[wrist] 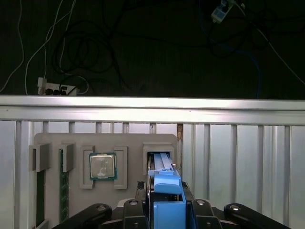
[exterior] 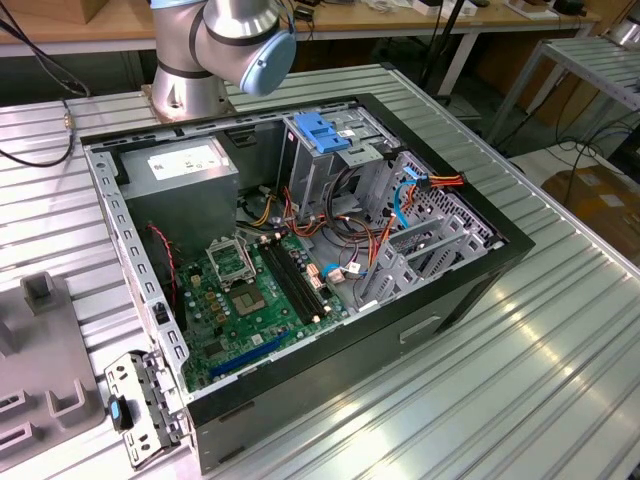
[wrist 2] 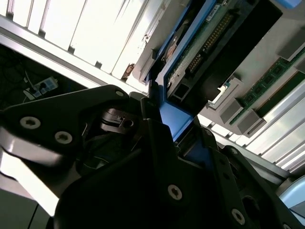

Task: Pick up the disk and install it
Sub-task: 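Pick up the disk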

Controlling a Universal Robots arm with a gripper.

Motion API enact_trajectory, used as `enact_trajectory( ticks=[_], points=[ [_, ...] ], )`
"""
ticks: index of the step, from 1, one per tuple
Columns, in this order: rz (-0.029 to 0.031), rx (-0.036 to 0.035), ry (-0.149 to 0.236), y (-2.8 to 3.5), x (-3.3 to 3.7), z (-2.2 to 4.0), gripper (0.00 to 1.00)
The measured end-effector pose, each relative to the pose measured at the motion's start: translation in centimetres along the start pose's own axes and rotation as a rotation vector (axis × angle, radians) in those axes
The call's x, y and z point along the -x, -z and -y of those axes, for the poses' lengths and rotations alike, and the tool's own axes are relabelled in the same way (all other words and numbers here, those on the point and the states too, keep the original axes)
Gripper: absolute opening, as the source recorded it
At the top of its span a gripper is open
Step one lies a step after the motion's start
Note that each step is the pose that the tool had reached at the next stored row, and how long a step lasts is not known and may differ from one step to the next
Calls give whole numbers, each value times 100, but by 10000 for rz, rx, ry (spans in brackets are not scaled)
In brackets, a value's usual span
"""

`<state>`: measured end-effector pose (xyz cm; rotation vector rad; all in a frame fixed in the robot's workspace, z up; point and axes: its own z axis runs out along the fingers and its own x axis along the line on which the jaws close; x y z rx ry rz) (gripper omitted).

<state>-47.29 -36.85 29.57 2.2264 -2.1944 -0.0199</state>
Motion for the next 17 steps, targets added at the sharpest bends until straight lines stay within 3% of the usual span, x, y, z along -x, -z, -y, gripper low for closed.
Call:
enact_trajectory(
  ticks=[6, 17],
  points=[
    [3, -7, 6, 7, 0, 0, 37],
    [6, -1, 6, 197, 0, -4, 37]
  ],
)
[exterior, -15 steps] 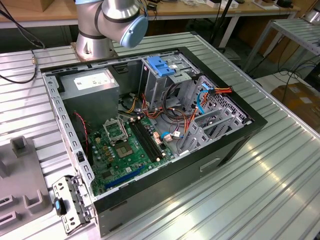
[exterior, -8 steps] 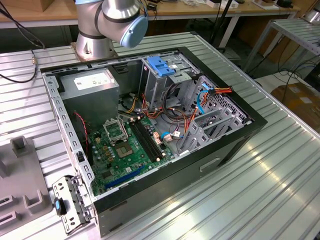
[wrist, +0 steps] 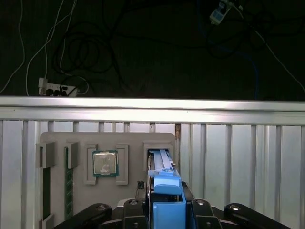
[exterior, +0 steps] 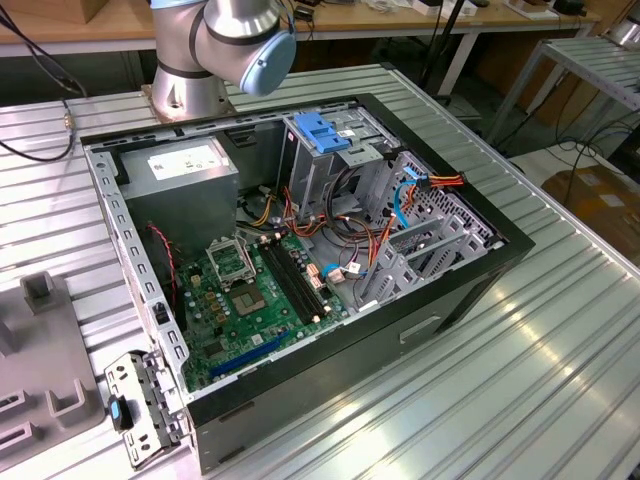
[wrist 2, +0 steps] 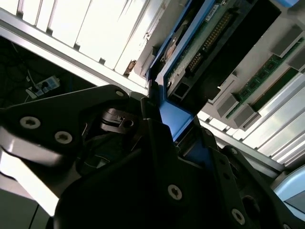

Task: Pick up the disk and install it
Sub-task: 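Pick up the disk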

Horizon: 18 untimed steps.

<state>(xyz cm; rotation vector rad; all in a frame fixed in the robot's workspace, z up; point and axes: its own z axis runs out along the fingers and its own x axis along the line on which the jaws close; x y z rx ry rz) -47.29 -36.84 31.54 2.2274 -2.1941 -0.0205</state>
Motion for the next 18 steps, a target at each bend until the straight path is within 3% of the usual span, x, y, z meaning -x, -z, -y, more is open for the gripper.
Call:
enact_trajectory(
  ticks=[13, 18],
  points=[
    [13, 0, 0, 258, -1, -5, 37],
    [13, 0, 0, 258, -1, -5, 37]
  ],
)
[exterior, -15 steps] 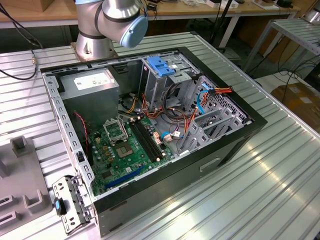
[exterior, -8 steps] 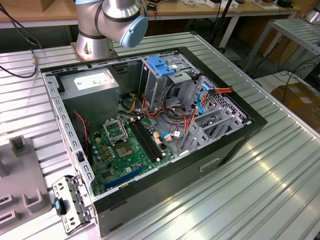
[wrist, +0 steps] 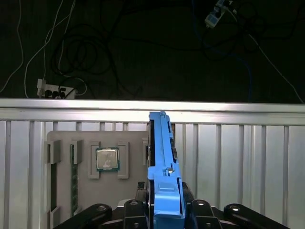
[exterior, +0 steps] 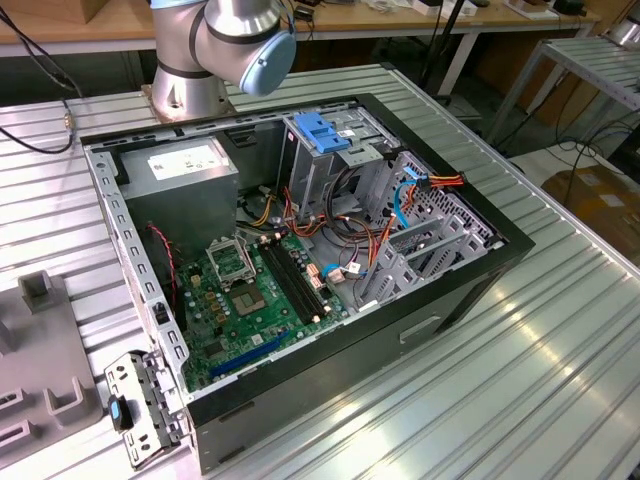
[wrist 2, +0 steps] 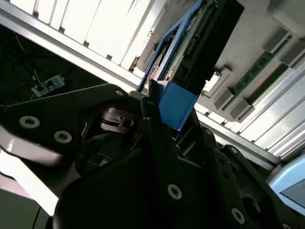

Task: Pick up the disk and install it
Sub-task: 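Pick up the disk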

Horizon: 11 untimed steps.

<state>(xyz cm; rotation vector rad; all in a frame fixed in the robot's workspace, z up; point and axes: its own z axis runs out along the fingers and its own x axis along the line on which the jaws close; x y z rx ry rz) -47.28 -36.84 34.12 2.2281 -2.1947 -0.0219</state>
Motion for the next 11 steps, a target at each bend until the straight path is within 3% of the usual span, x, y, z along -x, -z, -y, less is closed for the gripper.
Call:
enact_trajectory(
  ticks=[11],
  points=[
    [0, -4, 0, 0, 0, 0, 37]
  ],
)
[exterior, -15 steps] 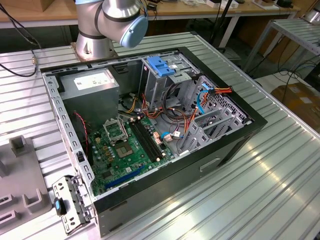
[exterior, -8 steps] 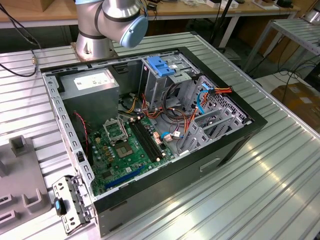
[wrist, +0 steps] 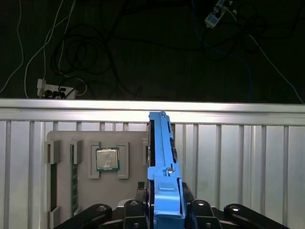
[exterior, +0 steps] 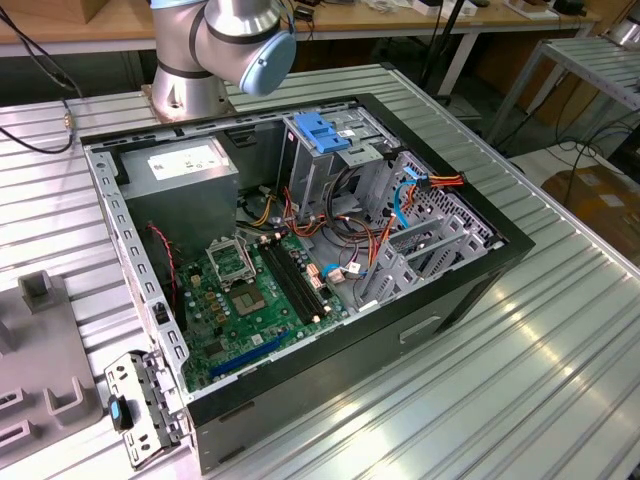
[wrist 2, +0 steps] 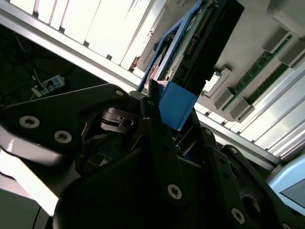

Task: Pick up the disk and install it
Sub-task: 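Pick up the disk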

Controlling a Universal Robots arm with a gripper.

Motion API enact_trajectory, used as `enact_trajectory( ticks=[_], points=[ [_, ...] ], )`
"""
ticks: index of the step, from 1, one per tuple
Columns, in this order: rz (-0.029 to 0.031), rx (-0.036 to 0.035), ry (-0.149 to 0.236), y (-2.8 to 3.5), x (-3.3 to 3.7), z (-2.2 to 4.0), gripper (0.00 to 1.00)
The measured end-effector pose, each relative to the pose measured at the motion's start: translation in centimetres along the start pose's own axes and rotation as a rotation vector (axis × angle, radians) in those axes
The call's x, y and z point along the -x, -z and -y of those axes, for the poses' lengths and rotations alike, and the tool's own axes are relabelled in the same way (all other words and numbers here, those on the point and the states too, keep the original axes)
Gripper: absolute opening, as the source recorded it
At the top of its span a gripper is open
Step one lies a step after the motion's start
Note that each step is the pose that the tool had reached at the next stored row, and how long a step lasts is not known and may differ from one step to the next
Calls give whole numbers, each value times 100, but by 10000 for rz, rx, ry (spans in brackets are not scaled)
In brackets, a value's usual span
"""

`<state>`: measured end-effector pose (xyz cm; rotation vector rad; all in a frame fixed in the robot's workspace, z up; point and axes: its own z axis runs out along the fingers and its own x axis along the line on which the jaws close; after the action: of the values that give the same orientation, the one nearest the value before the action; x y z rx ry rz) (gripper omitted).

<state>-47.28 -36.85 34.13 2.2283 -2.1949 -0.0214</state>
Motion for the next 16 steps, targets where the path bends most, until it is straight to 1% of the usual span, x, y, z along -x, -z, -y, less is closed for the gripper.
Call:
enact_trajectory(
  ticks=[2, 5, 6, 7, 8, 9, 10, 11, 12, 14, 15, 16],
  points=[
    [0, -38, 1, 30, 0, 0, 37],
    [-2, -113, 0, 100, 0, -2, 37],
    [-4, -182, 0, 121, 0, -3, 37],
    [-6, -230, 0, 132, 0, -3, 37],
    [-11, -407, -1, 160, 0, -3, 37],
    [-15, -553, -1, 172, 0, -4, 37],
    [-17, -678, -1, 178, 0, -4, 37],
    [-22, -821, 0, 181, 0, -4, 37],
    [-26, -1070, 0, 185, 0, -5, 37],
    [-30, -1404, 6, 188, 0, -7, 37],
    [-35, -1700, 15, 187, 0, -13, 37],
    [-37, -1883, 25, 184, 0, -29, 37]
  ],
)
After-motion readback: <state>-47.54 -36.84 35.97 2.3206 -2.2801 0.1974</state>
